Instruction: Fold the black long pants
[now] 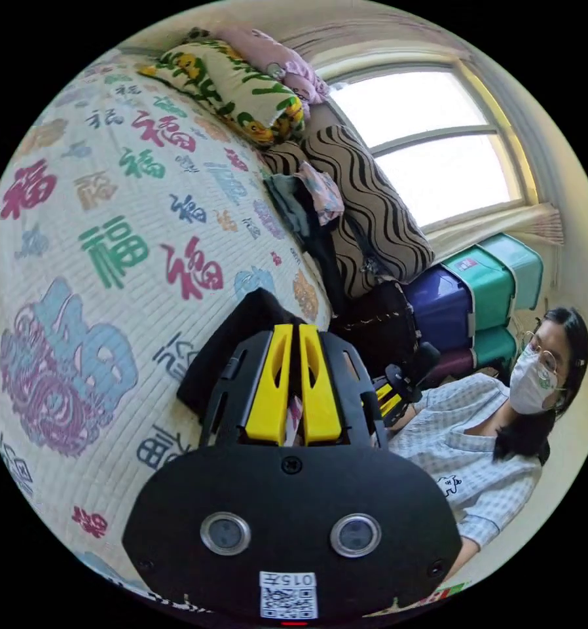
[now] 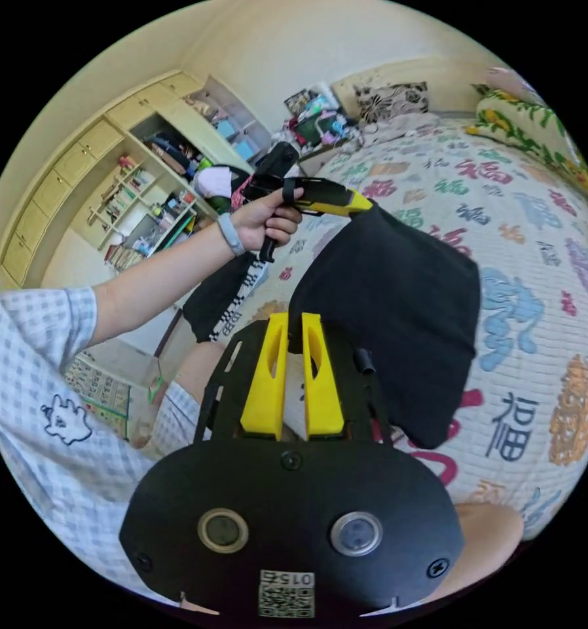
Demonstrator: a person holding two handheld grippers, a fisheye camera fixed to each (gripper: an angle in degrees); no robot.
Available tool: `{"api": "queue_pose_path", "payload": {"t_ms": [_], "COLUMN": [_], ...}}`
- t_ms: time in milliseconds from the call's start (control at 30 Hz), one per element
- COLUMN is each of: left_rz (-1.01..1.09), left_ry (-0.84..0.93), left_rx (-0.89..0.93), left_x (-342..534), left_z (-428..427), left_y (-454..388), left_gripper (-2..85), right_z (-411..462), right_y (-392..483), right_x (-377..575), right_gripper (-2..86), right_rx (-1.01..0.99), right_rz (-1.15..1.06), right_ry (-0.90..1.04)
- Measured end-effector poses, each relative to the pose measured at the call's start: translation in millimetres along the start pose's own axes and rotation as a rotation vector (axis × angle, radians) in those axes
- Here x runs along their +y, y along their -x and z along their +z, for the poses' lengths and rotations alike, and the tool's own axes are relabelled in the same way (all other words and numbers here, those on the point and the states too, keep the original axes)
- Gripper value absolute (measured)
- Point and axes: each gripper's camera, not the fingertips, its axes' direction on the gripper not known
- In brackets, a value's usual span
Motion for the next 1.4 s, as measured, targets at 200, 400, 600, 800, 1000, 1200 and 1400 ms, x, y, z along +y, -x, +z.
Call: {"api": "queue_pose_path", "payload": {"t_ms": [200,400,600,800,1000,1200,1400], "left_rz": [-0.168,-0.155,0.081,-0.015,0.112,0.155,0.04], "left_ry": [-0.079,-0.135,-0.098,0.1,0.06,0.244,0.489], "left_rx": [-0.082,-0.349,-0.31,-0.518,-0.479,-0.527,-0.478], "left_x": [64.0,86.8,79.5,84.5,47.7,-31.8,-48.6], "left_z": [-8.7,-19.1,18.1,83.4,70.2,154.8,216.0], "left_y": [70.0,47.9,-26.7,12.1,-34.2,-31.7,15.5], "left_gripper": [0.1,4.7,5.1,2.1,8.3,9.4,2.9], "right_z": [91.1,51.2,11.2,60.4,-6.8,-6.6,4.8], "right_y": [7.9,6.3,-44.3,-71.5,-103.8,-175.5,-209.7], "right_x": [-4.9,6.4,30.4,60.0,78.0,85.8,105.0], "right_gripper": [4.9,5.4,1.7,0.1,6.0,9.3,4.9], "right_rx": [0.03,-0.056,0.198,0.116,0.113,0.003,-0.115], "right_rz": [-0.01,-0.018,0.122,0.216,0.29,0.399,0.447], "right_ry": [0.192,0.154,0.072,0.247,0.035,0.09,0.115]}}
